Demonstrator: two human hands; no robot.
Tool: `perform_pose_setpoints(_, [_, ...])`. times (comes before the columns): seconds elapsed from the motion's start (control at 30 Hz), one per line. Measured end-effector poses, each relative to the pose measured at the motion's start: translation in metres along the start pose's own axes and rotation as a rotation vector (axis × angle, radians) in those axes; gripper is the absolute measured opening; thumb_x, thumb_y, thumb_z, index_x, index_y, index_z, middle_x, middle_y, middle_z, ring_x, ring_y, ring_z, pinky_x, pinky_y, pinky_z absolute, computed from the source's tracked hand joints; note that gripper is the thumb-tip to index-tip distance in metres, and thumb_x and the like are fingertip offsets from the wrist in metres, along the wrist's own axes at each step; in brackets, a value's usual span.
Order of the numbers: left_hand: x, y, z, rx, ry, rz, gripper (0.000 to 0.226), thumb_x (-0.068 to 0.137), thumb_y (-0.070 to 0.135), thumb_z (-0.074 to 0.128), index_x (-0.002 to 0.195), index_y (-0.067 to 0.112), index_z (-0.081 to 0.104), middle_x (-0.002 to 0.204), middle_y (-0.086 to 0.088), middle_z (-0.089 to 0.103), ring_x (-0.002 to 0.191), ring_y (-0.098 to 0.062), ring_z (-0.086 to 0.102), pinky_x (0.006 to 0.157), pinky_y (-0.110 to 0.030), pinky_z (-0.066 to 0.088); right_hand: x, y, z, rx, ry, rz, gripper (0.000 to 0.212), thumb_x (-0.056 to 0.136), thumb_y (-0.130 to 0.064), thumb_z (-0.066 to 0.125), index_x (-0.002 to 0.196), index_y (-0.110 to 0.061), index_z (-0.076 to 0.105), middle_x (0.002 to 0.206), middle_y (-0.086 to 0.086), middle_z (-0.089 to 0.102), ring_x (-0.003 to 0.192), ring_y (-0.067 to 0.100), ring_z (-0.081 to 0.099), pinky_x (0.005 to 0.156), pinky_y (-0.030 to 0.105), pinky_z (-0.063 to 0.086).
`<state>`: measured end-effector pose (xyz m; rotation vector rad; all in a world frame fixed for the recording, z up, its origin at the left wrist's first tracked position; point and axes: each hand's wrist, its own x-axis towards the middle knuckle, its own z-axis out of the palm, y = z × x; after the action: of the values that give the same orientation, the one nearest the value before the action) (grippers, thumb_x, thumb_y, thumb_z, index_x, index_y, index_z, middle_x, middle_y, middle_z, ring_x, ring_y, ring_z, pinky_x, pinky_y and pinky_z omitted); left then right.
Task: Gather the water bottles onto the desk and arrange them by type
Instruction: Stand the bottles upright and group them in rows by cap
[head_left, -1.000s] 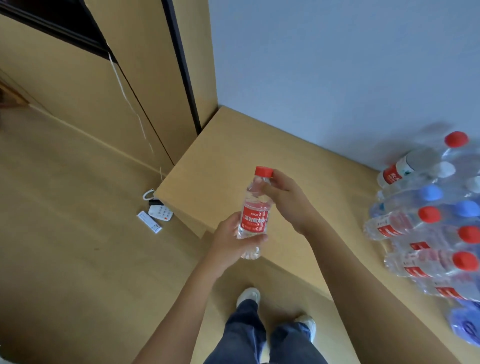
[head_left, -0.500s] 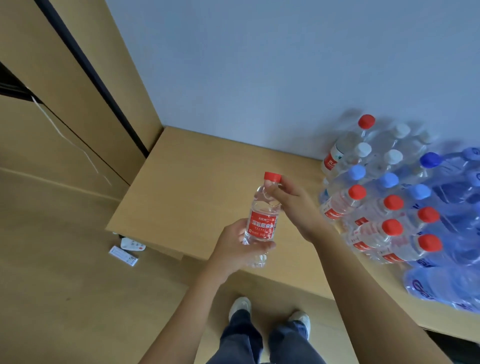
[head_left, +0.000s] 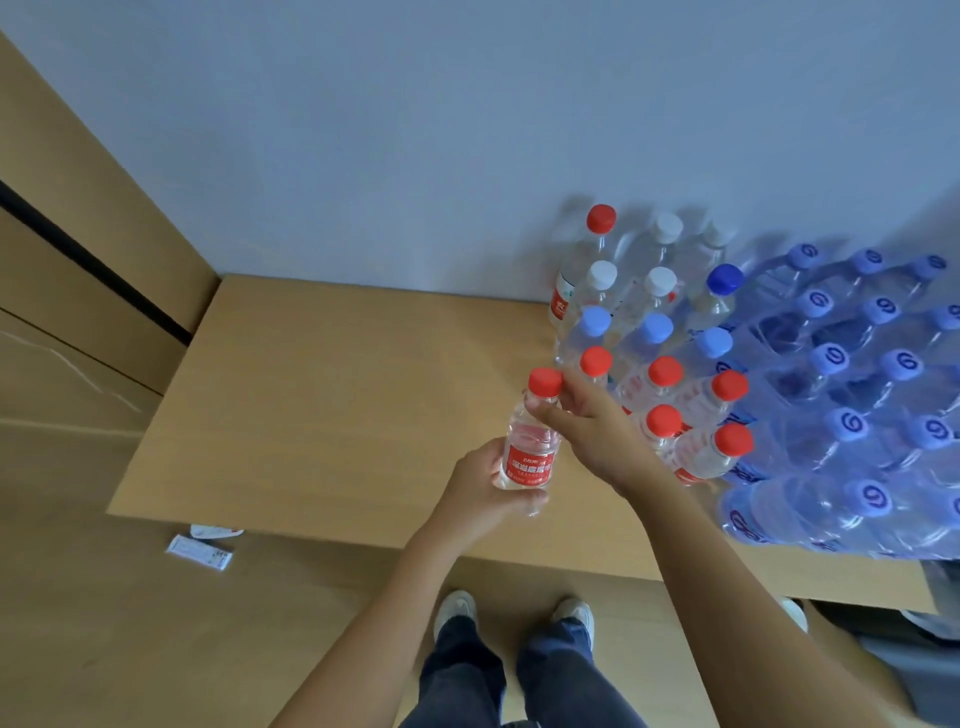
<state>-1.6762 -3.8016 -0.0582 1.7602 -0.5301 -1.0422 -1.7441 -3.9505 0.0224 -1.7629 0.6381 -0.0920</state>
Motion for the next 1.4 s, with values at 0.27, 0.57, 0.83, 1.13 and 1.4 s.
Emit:
perform_pose_setpoints(0.27, [0.029,-0.016,0.034,0.07,0.095,0.032,0.05,0.063,0.012,0.088,0.104,0.031,0.064,0.099,0.01,0.074,0.092,-0.003,0.069,0.081,-0.024,0.054,-0.014,0.027,-0.016,-0.125,0.043,-0.042,0.019,0.092,-0.014,0.067,0.109,-0.014,0.06,0.099,0.004,0.066,0.099,0.023,0.061,0.091,0.045,0.048])
perform_pose_setpoints(0.57, [0.039,-0.017,0.064,0.096,0.208,0.073,0.047,0.062,0.018,0.079,0.092,0.048,0.06,0.09,0.021,0.07,0.081,0.001,0.067,0.066,-0.008,0.046,-0.029,0.05,-0.017,-0.181,0.093,-0.103,0.028,0.089,-0.011,0.068,0.116,-0.018,0.062,0.1,-0.006,0.067,0.094,0.008,0.059,0.083,0.022,0.044])
perform_pose_setpoints(0.83, [0.053,-0.014,0.075,0.121,0.324,0.137,0.037,0.065,0.033,0.066,0.091,0.058,0.055,0.097,0.015,0.061,0.094,-0.008,0.063,0.076,-0.021,0.049,-0.021,0.045,-0.018,-0.295,0.173,-0.155,0.03,0.087,-0.005,0.068,0.117,-0.005,0.061,0.112,0.002,0.057,0.101,0.016,0.054,0.085,0.024,0.043])
perform_pose_setpoints(1.13, [0.064,-0.005,0.072,0.111,0.327,0.133,0.05,0.071,0.026,0.066,0.12,0.025,0.053,0.095,0.015,0.065,0.085,0.007,0.061,0.067,-0.005,0.041,-0.012,0.039,-0.013,-0.36,0.263,-0.096,0.033,0.09,-0.006,0.067,0.121,-0.001,0.058,0.115,0.012,0.049,0.093,0.017,0.049,0.08,0.024,0.041])
perform_pose_setpoints(1.4, [0.063,0.005,0.066,0.075,0.227,0.029,0.092,0.059,0.042,0.064,0.142,0.013,0.037,0.12,0.004,0.062,0.095,0.0,0.061,0.07,-0.003,0.04,-0.017,0.036,-0.008,-0.355,0.287,-0.058,0.055,0.087,-0.006,0.067,0.138,-0.009,0.046,0.116,0.008,0.047,0.103,0.021,0.05,0.084,0.03,0.043])
